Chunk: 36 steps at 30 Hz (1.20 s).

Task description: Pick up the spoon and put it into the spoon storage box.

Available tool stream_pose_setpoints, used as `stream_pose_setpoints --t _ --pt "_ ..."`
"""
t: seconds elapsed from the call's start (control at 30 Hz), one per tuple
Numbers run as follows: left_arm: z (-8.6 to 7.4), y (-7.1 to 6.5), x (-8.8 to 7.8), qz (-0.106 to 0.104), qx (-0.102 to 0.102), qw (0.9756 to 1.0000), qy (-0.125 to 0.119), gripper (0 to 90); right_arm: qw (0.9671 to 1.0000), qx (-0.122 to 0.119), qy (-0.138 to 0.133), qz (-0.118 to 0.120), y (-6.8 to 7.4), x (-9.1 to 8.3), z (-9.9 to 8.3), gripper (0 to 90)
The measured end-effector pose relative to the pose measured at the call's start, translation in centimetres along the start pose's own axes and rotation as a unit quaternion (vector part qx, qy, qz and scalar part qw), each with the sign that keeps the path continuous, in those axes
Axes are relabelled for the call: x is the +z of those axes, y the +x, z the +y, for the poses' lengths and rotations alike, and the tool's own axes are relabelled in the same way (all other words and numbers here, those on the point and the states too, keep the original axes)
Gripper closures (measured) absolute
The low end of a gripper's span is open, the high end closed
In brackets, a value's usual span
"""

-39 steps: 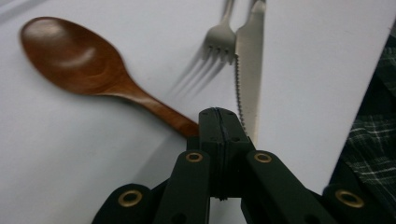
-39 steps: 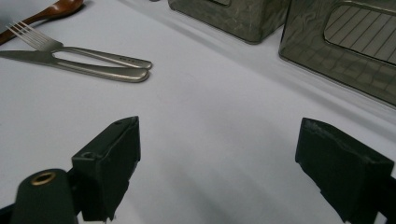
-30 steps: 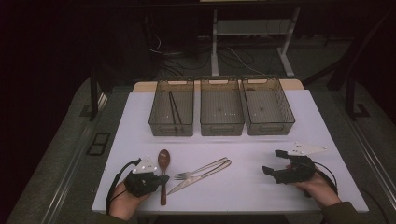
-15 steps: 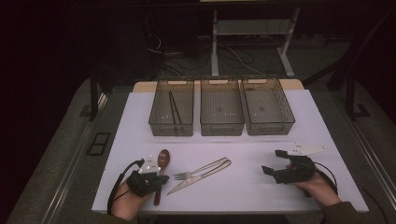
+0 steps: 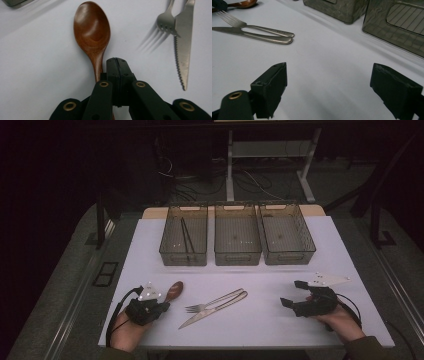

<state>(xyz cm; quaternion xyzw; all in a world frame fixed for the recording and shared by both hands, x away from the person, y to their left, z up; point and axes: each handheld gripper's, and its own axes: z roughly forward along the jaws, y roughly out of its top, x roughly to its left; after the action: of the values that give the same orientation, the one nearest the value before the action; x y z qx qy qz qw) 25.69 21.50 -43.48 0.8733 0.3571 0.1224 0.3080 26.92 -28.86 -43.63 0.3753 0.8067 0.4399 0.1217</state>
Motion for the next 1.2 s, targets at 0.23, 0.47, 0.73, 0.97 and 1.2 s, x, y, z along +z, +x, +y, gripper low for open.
stream_pose_setpoints --t 0.23,0.47,0.73,0.97,1.2 --pt "-0.3 1.5 -0.2 0.017 -0.003 0.9998 -0.002 88.8 1.0 0.0 0.0 0.0 0.0 0.0 0.0 13.5" --pt "-0.8 2.9 -0.2 0.014 -0.021 0.9995 -0.018 88.8 1.0 -0.002 0.001 -0.001 -0.1 0.1 0.0 13.5" --pt "0.3 2.6 -1.0 -0.027 -0.02 0.996 -0.083 81.5 1.0 -0.001 0.003 0.002 0.0 0.1 -0.1 13.8" --pt "2.6 3.1 0.1 -0.042 -0.02 0.9932 -0.107 62.4 1.0 -0.002 0.003 0.002 0.1 0.2 -0.1 13.8" --pt "4.0 4.4 2.0 -0.07 -0.015 0.9916 -0.108 49.2 1.0 -0.002 0.006 0.003 0.1 0.3 -0.2 13.7"
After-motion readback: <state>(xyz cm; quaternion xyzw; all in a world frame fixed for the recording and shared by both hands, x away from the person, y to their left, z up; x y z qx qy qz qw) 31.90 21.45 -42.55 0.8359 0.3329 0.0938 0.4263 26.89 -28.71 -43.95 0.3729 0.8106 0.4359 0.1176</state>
